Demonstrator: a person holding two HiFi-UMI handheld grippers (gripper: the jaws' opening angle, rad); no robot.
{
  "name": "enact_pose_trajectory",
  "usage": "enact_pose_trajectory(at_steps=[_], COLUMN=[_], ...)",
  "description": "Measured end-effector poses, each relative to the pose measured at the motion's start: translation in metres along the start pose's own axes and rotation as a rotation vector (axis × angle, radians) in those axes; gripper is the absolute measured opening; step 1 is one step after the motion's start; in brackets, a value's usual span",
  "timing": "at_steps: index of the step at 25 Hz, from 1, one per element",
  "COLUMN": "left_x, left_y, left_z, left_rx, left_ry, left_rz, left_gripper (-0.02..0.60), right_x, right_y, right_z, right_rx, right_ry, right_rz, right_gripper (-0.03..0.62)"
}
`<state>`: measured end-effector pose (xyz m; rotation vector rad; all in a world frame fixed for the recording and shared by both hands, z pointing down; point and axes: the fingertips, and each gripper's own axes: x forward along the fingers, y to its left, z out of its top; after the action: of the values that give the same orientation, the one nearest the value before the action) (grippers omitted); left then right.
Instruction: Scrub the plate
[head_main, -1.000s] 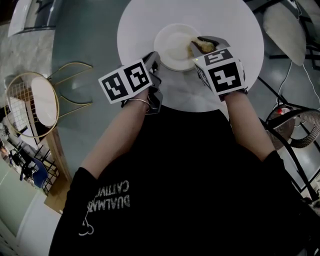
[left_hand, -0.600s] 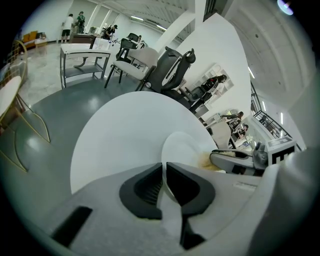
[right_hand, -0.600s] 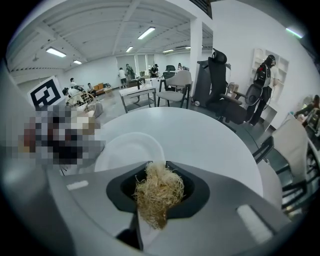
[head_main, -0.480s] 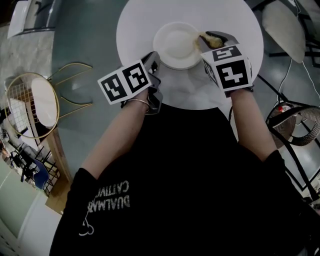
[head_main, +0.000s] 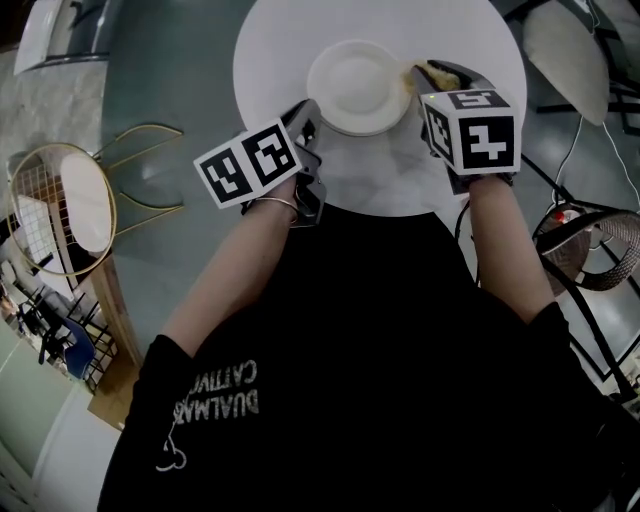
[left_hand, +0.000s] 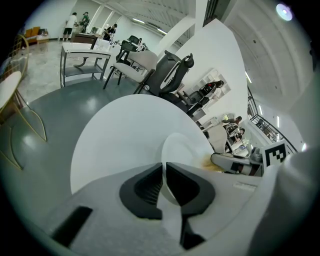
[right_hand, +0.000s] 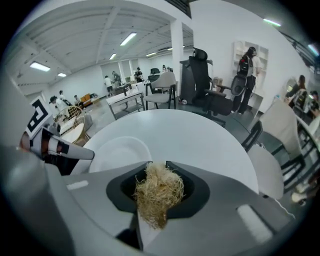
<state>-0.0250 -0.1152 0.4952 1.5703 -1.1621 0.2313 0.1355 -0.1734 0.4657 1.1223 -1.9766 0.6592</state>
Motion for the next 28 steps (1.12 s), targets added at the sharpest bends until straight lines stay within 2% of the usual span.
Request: enact_pose_trajectory(at_steps=[3, 5, 7, 9, 11, 15, 20, 28], left_x=[-0.002, -0.001, -0.002, -0.001, 0.000, 0.003, 0.005, -0.001], left_y=[-0.001, -0.004, -0.006, -0.007, -0.005, -0.007, -0.004, 0.008], left_z=[0.002, 0.003, 0.002, 0.000, -0.001, -0.001, -0.005, -0.005], left_rx=[0.009, 0.022, 0.017, 0.004, -0.009, -0.010, 0.011, -0.006], left_ry=[-0.014, -0.026, -0.036, -0.041, -0.043, -0.036, -0.011, -0.005], left_rz=[-0.014, -0.025, -0.026, -0.021, -0.014, -0.017, -0.014, 0.001], left_gripper=[0.023, 0.023, 0.021, 0.021, 0.021, 0.021, 0.020, 0.000], right_x=[-0.008, -0.016, -0.022, -0.019, -0.010, 0.007, 0.019, 0.020], right_y=[-0.002, 0.007, 0.029, 0.059, 0.087, 0.118, 0.131, 0.123], right_z=[0.009, 0.024, 0.038, 0.037, 0.026, 0.005, -0.009, -0.017], right_rx=[0.103, 0.172, 0.212, 0.199, 0.138, 0.032, 0.003, 0.026], right_ry=[-0.047, -0.111, -0.151, -0.128, -0.068, 0.023, 0.063, 0.096], right_rz=[0.043, 0.131, 0.256, 0.374, 0.426, 0.435, 0.445, 0.428], right_gripper=[0.087, 0.089, 0.089, 0.091, 0.091, 0.091, 0.089, 0.089])
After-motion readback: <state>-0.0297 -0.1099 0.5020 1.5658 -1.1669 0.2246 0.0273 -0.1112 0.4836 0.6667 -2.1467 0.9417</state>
